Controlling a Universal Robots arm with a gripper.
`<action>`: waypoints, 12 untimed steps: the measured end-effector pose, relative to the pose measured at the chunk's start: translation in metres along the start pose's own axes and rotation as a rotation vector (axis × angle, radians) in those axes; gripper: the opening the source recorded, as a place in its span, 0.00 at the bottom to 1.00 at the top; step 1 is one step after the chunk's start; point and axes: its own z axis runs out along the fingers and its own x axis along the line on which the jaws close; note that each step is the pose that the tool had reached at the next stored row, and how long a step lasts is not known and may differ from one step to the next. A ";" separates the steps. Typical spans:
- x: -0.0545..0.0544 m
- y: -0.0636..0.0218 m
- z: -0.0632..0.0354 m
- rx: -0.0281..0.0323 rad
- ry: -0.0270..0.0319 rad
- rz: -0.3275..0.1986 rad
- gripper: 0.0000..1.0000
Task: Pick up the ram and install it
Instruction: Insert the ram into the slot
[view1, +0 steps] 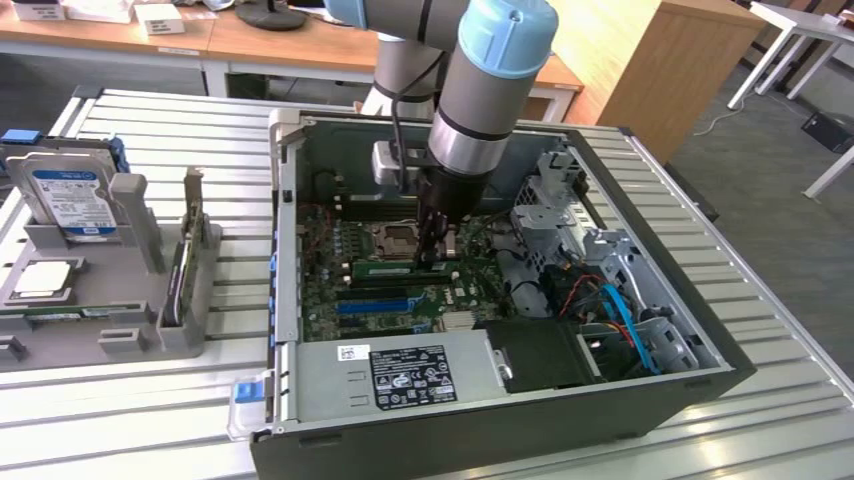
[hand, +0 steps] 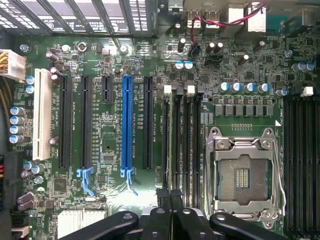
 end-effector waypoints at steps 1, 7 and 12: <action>0.000 0.0000 0.0000 0.0000 0.0001 -0.002 0.12; 0.000 0.0000 0.0001 0.0000 0.0000 -0.004 0.12; 0.000 0.0000 0.0007 -0.0001 0.0002 -0.004 0.12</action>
